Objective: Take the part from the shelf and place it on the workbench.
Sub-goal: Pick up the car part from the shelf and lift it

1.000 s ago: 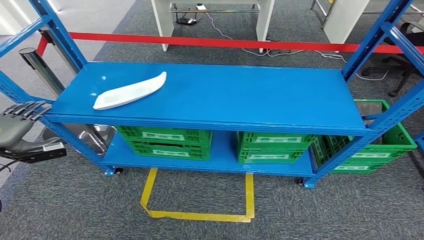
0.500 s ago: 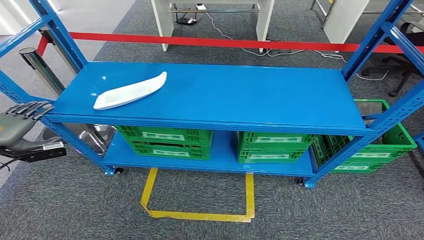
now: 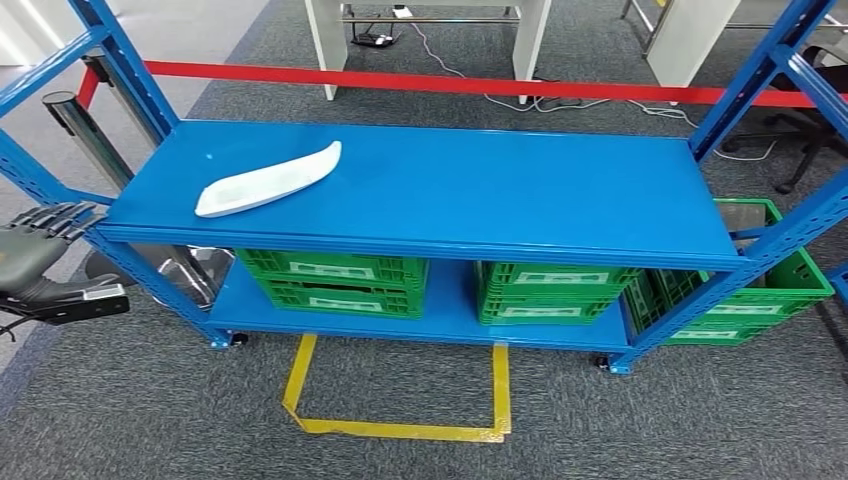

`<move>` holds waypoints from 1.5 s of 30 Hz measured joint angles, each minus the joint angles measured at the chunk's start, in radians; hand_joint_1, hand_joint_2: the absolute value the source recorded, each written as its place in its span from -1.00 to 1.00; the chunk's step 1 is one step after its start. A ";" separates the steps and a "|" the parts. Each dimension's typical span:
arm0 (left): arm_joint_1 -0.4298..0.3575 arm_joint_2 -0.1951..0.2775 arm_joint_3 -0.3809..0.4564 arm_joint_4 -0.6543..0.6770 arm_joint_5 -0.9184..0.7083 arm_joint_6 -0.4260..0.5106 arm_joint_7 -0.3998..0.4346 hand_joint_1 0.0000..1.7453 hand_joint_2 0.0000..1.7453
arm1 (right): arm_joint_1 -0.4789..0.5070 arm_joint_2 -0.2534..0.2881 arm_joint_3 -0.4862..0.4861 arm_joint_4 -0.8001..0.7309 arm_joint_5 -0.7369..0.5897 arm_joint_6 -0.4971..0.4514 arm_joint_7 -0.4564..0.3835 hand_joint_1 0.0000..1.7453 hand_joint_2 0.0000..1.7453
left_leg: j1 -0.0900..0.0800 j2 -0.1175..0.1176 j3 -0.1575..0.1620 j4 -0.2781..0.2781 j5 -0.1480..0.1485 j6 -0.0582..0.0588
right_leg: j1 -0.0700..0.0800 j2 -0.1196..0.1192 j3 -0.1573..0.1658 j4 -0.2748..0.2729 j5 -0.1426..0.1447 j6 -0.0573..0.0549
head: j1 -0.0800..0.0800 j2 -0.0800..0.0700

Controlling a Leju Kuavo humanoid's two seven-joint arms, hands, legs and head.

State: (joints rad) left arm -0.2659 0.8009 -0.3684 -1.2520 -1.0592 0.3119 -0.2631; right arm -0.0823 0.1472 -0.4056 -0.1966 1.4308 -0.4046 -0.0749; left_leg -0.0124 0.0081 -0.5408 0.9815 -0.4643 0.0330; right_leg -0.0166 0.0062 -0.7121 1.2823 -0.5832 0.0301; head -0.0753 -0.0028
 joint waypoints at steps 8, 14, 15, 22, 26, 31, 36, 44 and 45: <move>-0.002 0.004 -0.004 0.000 0.001 0.002 0.000 -1.00 -1.00 | 0.000 -0.002 0.001 0.000 0.000 -0.002 0.000 -1.00 -1.00 | -0.004 0.002 -0.002 0.013 -0.011 -0.017 | 0.016 -0.004 0.131 -0.279 0.119 -0.027 | -0.002 0.000; -0.005 0.006 -0.004 0.000 0.001 0.002 0.000 -1.00 -1.00 | -0.001 -0.003 0.001 0.000 -0.001 -0.002 0.000 -1.00 -1.00 | -0.001 0.003 0.001 0.005 -0.008 -0.023 | 0.020 -0.002 0.130 -0.278 0.117 -0.032 | -0.002 0.000; -0.005 0.006 -0.004 0.000 0.001 0.002 0.000 -1.00 -1.00 | -0.001 -0.003 0.002 0.000 -0.001 -0.002 0.000 -1.00 -1.00 | -0.001 0.002 0.001 0.004 -0.007 -0.025 | 0.020 -0.002 0.130 -0.278 0.117 -0.032 | -0.002 0.000; -0.005 0.006 -0.005 0.000 0.001 0.001 0.000 -1.00 -1.00 | -0.001 -0.003 0.002 0.000 -0.001 -0.003 0.000 -1.00 -1.00 | 0.000 0.002 0.001 0.004 -0.005 -0.032 | 0.021 -0.002 0.130 -0.278 0.119 -0.036 | -0.001 0.000; -0.006 0.007 -0.005 0.000 0.001 -0.001 0.000 -1.00 -1.00 | -0.001 -0.003 0.002 0.000 -0.001 -0.003 0.000 -1.00 -1.00 | 0.000 0.002 0.001 0.004 -0.005 -0.032 | 0.020 -0.002 0.130 -0.278 0.120 -0.035 | -0.001 0.000; -0.006 0.007 -0.005 0.000 0.001 -0.001 0.000 -1.00 -1.00 | -0.001 -0.003 0.002 0.000 -0.001 -0.003 0.000 -1.00 -1.00 | 0.000 0.002 0.001 0.004 -0.005 -0.032 | 0.020 -0.002 0.130 -0.278 0.120 -0.035 | -0.001 0.000; -0.007 0.008 -0.006 0.000 0.002 -0.003 0.000 -1.00 -1.00 | -0.001 -0.002 0.002 0.000 -0.001 -0.003 0.000 -1.00 -1.00 | -0.002 0.003 -0.001 0.007 -0.006 -0.027 | 0.018 -0.003 0.131 -0.280 0.122 -0.032 | -0.001 0.000; -0.033 0.019 -0.041 0.003 0.014 -0.011 0.008 -1.00 -1.00 | 0.000 -0.002 0.002 0.000 -0.005 -0.007 0.000 -1.00 -1.00 | 0.011 0.006 0.021 0.010 -0.037 -0.048 | 0.009 -0.003 0.098 -0.261 0.130 -0.036 | 0.004 0.000; -0.034 0.020 -0.042 0.003 0.014 -0.010 0.008 -1.00 -1.00 | 0.000 -0.002 0.002 0.000 -0.005 -0.008 0.001 -1.00 -1.00 | 0.013 0.005 0.018 0.023 -0.047 -0.053 | 0.007 -0.002 0.101 -0.262 0.128 -0.041 | 0.003 0.000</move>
State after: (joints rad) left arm -0.2994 0.8211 -0.4108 -1.2493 -1.0451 0.3014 -0.2551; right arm -0.0820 0.1451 -0.4032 -0.1961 1.4260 -0.4123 -0.0741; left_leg 0.0003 0.0134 -0.5228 1.0043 -0.5110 -0.0201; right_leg -0.0092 0.0044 -0.6114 1.0202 -0.4550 -0.0113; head -0.0727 -0.0029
